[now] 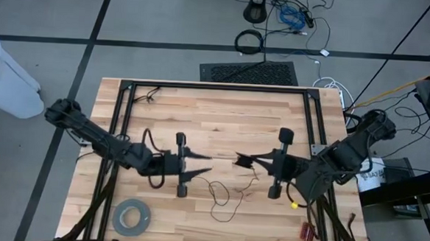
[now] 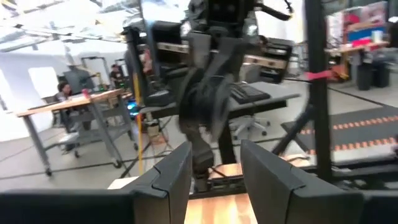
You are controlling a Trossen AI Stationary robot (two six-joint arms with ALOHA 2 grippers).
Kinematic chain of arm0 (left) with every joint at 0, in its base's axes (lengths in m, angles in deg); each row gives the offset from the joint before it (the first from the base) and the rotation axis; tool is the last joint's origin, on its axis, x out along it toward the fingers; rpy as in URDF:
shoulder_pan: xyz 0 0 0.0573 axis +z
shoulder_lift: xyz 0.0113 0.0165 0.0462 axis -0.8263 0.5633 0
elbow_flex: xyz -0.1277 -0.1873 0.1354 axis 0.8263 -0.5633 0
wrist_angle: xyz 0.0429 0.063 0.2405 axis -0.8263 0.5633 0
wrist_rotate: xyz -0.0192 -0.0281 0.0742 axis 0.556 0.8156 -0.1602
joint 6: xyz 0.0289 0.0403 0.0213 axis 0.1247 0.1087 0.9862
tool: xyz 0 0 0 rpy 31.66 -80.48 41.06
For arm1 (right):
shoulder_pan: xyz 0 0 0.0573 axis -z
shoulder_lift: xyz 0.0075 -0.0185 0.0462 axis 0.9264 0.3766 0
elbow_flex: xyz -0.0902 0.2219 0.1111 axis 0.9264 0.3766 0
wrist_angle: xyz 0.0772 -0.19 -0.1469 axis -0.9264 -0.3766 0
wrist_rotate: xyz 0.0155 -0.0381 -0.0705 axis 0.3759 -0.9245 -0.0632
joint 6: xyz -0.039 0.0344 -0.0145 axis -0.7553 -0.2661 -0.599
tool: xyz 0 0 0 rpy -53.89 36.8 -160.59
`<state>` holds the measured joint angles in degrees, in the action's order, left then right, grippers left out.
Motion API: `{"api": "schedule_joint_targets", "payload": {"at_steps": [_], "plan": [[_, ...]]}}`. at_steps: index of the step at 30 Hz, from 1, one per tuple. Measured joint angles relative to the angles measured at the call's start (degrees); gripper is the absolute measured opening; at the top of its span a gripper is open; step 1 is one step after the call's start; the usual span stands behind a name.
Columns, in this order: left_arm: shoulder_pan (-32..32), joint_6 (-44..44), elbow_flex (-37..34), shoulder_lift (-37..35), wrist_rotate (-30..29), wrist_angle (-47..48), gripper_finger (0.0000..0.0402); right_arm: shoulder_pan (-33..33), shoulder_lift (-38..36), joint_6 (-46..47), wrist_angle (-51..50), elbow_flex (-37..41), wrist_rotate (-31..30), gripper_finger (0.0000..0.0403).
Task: Coil cords
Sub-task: Coil the black wire onto the spool
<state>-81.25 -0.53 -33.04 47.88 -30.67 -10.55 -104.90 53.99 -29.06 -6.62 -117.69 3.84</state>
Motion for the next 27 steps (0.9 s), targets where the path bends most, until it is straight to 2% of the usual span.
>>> {"api": "schedule_joint_targets", "payload": {"at_steps": [5,9,14,18,20,24,27], "plan": [[-3.87,0.51,0.0,-1.22,-2.91,2.98,0.0143,1.62,2.77,-4.4,8.06,1.35,0.36,0.0],[-6.27,1.94,0.0,-3.44,-7.43,6.15,0.0143,4.43,5.07,-7.74,17.44,4.15,5.08,0.0],[-8.69,0.25,0.02,-5.92,-9.48,13.45,0.0143,7.34,7.32,-11.22,24.76,5.09,7.34,0.0],[-10.26,-2.27,0.02,-6.12,-10.09,17.76,0.0143,9.38,8.7,-14.33,31.47,5.09,12.1,0.0],[-10.85,-2.72,0.02,-5.91,-11.67,17.62,0.0143,10.11,9.12,-15.18,33.32,5.09,14.85,0.0],[-12.9,-4.32,0.02,-5.85,-20.15,17.35,0.0143,10.4,9.33,-14.6,33.15,5.09,16.41,0.0],[-14.69,-4.26,0.02,-5.85,-21.6,17.03,0.0143,9.92,9.42,-14.45,32.98,5.09,16.46,0.0]]}}
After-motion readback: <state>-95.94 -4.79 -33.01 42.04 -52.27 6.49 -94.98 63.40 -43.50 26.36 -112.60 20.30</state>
